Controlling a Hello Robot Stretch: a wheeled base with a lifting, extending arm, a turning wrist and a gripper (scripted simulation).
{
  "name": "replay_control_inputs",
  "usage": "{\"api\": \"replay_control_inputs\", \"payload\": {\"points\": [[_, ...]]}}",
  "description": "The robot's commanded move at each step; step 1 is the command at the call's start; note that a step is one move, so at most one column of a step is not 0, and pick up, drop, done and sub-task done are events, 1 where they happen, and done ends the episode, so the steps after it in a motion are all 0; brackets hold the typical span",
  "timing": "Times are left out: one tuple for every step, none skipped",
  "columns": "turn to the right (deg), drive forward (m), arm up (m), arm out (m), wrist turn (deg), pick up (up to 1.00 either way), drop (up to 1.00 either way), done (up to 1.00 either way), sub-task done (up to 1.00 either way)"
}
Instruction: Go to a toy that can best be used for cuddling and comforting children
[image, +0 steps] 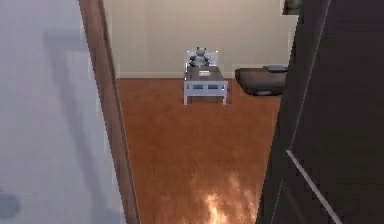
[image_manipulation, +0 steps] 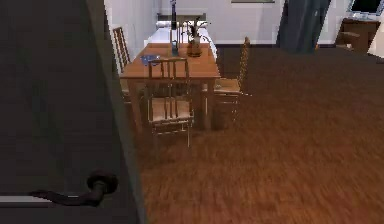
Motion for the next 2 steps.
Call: {"api": "replay_control_inputs", "payload": {"points": [[0.0,0.90,0.00,0.00,0.0,0.00,0.00,0.00,0.00],[-12.0,0.00,0.00,0.00,0.0,0.00,0.00,0.00,0.00]]}}
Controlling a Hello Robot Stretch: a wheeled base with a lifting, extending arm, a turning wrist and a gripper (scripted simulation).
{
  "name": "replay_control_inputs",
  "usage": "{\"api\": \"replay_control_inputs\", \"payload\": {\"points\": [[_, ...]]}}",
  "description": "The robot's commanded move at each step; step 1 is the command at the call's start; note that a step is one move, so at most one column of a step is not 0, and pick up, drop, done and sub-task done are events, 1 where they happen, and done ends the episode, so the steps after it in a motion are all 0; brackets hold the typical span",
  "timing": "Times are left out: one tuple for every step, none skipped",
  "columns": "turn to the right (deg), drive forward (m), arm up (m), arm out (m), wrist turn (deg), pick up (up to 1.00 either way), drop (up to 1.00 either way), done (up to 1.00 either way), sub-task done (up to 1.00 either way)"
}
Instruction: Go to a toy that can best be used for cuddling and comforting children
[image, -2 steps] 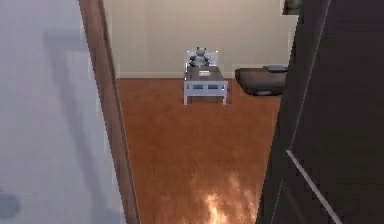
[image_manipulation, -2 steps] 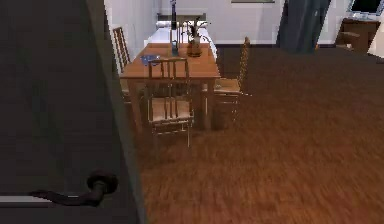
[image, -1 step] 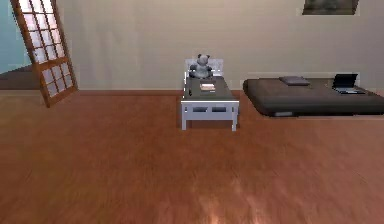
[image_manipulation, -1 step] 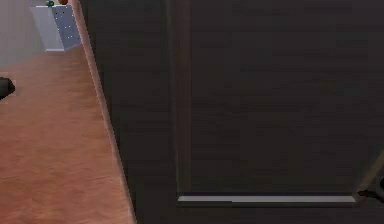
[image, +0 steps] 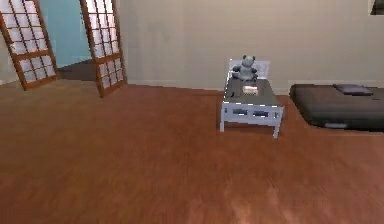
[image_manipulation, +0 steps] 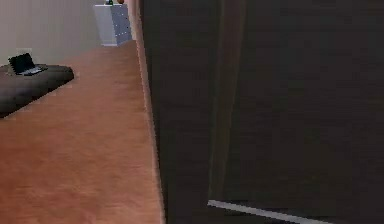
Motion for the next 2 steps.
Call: {"api": "replay_control_inputs", "payload": {"points": [[0.0,1.00,0.00,0.00,0.0,0.00,0.00,0.00,0.00],[0.0,1.00,0.00,0.00,0.0,0.00,0.00,0.00,0.00]]}}
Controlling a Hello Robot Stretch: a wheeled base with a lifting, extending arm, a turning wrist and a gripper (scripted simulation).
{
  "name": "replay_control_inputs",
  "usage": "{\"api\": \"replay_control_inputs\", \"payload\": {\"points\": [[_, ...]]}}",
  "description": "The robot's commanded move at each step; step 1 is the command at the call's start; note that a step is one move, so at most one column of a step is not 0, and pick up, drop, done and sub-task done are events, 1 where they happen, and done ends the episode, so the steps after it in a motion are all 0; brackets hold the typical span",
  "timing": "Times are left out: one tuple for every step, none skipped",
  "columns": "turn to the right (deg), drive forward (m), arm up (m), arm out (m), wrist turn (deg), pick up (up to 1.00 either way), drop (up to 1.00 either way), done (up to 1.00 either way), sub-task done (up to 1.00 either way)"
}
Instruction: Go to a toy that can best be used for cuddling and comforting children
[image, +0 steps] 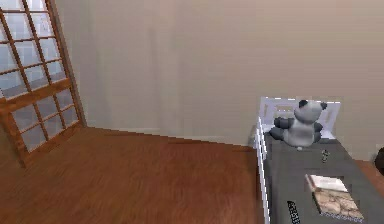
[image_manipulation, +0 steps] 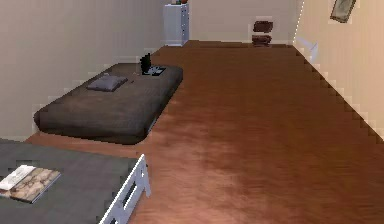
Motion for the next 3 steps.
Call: {"api": "replay_control_inputs", "payload": {"points": [[-9.0,0.00,0.00,0.00,0.0,0.00,0.00,0.00,0.00],[0.0,0.40,0.00,0.00,0.0,0.00,0.00,0.00,0.00],[27.0,0.00,0.00,0.00,0.0,0.00,0.00,0.00,0.00]]}}
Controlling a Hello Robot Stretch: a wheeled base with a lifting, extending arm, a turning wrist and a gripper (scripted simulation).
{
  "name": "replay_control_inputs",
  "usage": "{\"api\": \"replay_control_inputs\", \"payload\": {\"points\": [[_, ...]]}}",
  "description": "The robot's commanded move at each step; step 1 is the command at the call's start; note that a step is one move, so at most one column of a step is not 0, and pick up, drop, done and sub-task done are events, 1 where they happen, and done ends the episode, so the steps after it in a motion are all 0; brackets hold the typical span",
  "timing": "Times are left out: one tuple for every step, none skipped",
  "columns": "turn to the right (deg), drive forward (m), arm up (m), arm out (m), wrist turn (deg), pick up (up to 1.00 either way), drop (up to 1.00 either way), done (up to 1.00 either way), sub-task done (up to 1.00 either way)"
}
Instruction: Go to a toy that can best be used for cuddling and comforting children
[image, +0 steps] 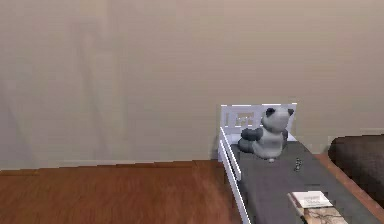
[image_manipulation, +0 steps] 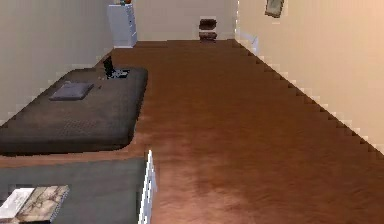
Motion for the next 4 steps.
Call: {"api": "replay_control_inputs", "payload": {"points": [[3.0,0.00,0.00,0.00,0.0,0.00,0.00,0.00,0.00],[-45.0,0.00,0.00,0.00,0.0,0.00,0.00,0.00,0.00],[-45.0,0.00,0.00,0.00,0.0,0.00,0.00,0.00,0.00],[-27.0,0.00,0.00,0.00,0.0,0.00,0.00,0.00,0.00]]}}
